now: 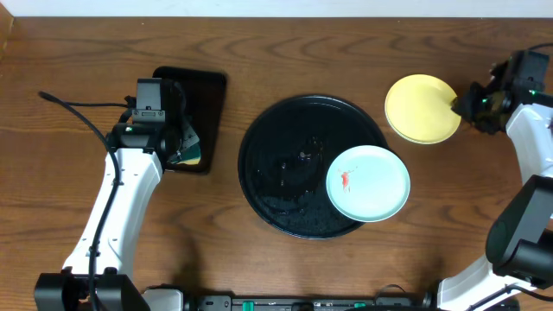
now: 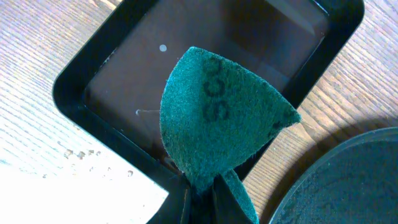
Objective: Clean dirty plates on tray and stack at the side
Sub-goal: 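Carry the yellow plate with the right gripper to the table's right side, then grasp the last pale green plate's rim with the right gripper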
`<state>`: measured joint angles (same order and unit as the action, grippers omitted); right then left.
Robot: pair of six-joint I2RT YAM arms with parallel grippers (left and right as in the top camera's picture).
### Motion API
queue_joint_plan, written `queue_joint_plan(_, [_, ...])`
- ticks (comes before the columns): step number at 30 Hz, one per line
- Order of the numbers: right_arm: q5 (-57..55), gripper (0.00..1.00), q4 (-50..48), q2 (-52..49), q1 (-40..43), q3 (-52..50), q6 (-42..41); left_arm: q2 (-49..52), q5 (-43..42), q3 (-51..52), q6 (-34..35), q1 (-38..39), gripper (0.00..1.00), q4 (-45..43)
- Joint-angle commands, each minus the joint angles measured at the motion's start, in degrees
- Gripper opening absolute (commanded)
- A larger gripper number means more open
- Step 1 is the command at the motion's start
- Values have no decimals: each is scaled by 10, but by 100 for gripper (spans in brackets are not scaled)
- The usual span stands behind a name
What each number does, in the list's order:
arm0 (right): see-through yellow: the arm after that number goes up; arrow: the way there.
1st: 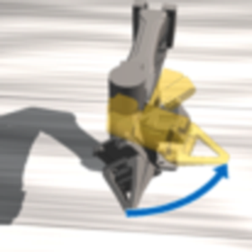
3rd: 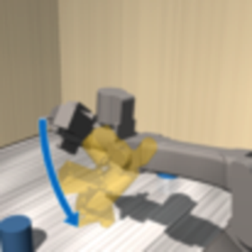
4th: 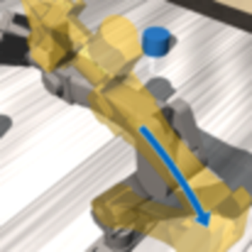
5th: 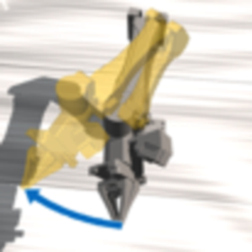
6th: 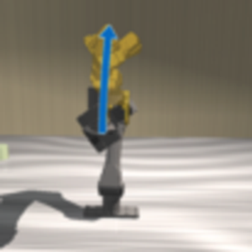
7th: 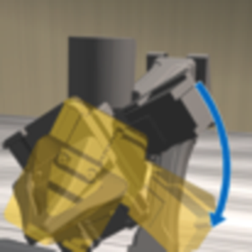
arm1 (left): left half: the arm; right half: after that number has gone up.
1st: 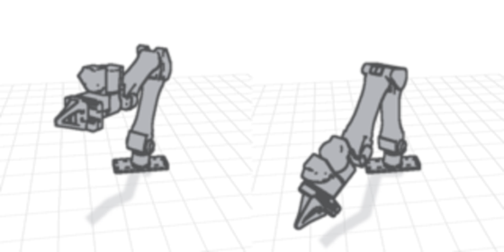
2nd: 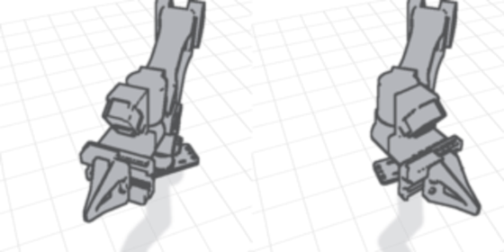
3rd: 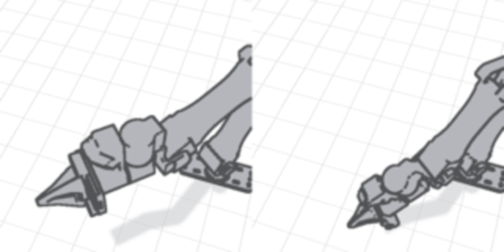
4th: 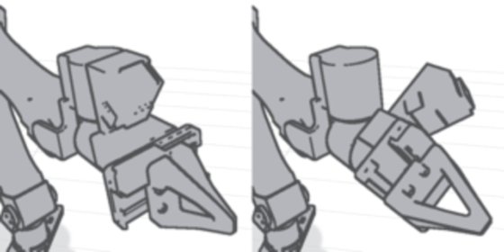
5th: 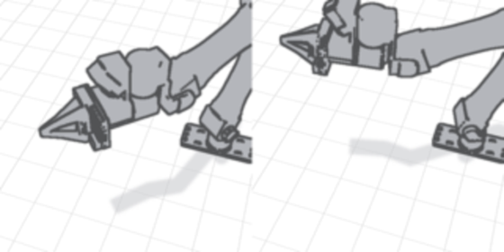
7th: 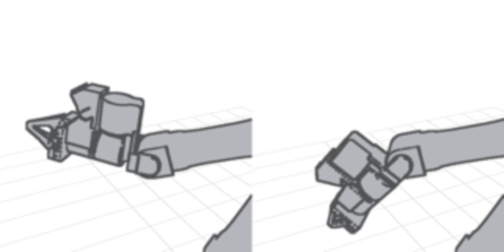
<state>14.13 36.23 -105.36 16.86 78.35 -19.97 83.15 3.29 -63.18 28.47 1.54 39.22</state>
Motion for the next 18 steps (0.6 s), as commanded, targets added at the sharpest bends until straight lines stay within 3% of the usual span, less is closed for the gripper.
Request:
queue_joint_plan(1, [89,28,40,21,-14,2,20,3,1,3,-3,-3,7,2])
queue_joint_plan(11, [36,40,237,152,-36,-15,33,3,1,3,22,-3,7,1])
queue_joint_plan(12, [21,48,244,162,-45,-24,33,3,1,3,30,-2,7,1])
queue_joint_plan(13, [6,65,250,173,-57,-38,33,3,1,3,36,-2,7,1])
queue_joint_plan(14, [-3,99,250,182,-71,-54,33,3,0,3,38,-2,7,1])
queue_joint_plan(18, [-9,99,232,192,-118,-127,20,3,-4,3,37,-2,7,2])
